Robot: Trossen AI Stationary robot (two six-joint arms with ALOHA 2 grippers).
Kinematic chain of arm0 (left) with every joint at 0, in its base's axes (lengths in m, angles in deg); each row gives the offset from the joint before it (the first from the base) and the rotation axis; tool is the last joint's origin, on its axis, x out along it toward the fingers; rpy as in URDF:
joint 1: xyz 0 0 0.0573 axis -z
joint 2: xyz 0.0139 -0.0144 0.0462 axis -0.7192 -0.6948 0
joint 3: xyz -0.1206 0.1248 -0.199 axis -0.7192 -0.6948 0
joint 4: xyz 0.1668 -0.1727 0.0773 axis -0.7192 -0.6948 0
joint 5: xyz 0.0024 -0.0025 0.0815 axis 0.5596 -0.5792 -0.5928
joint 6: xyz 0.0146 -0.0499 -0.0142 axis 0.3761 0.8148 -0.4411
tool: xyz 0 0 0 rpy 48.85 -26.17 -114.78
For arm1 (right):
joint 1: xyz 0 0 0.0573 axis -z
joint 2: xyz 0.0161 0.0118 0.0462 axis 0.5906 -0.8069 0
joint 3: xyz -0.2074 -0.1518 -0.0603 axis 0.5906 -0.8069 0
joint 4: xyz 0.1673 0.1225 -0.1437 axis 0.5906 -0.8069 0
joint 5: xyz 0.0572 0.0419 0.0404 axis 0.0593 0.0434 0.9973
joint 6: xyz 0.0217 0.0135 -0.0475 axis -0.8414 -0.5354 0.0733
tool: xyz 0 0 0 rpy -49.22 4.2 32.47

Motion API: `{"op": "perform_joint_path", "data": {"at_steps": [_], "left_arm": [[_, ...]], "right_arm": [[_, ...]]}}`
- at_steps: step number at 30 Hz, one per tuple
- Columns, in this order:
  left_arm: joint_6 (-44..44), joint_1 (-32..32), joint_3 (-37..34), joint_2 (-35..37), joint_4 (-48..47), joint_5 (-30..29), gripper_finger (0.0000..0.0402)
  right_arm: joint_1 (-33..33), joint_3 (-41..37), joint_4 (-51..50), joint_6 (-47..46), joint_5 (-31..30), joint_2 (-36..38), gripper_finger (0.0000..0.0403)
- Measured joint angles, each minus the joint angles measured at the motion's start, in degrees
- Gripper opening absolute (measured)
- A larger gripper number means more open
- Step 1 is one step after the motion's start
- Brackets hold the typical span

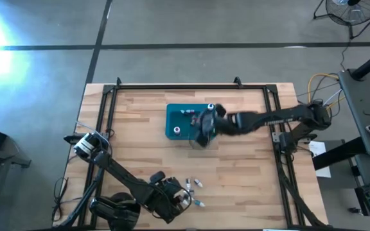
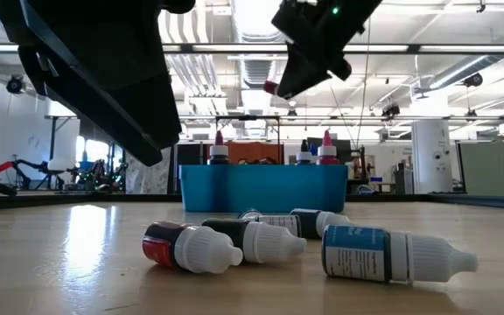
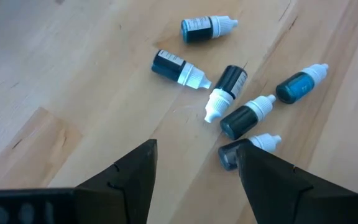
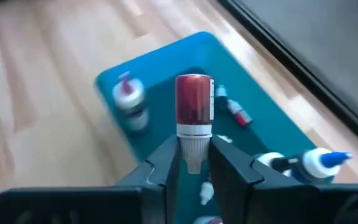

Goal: Pick & Place food coloring
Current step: Put the red food coloring bottle in the blue bin

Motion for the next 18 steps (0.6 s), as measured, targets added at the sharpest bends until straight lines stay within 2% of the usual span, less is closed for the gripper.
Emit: {"op": "perform_joint_path", "data": {"at_steps": [3, 6, 10, 13, 15, 18], "left_arm": [[0.0, 0.0, 0.0, 0.0, 0.9, 0.0, 0.0197], [0.4, 0.0, 0.0, 0.0, 2.0, 0.1, 0.0197], [1.1, -0.3, 0.0, 0.0, 2.8, 0.3, 0.0197], [0.4, -0.7, 0.0, 0.0, 4.0, 1.8, 0.0197], [-3.3, -0.8, 0.0, 0.0, 5.7, 3.4, 0.0197], [-14.6, -0.5, -0.1, -0.2, 8.3, 5.6, 0.0197]], "right_arm": [[3.7, 0.0, 0.0, -1.9, 5.5, 1.5, 0.0117], [4.1, 0.0, -0.7, -1.6, 9.4, 2.8, 0.0166], [1.4, 0.0, -2.0, 0.4, 9.5, 4.4, 0.0227], [-2.0, 0.0, -4.2, 5.6, 9.4, 5.1, 0.0259], [-5.1, 0.0, -7.0, 8.2, 9.5, 5.4, 0.0273], [-9.8, 0.0, -11.8, 9.5, 9.7, 5.4, 0.0284]]}}
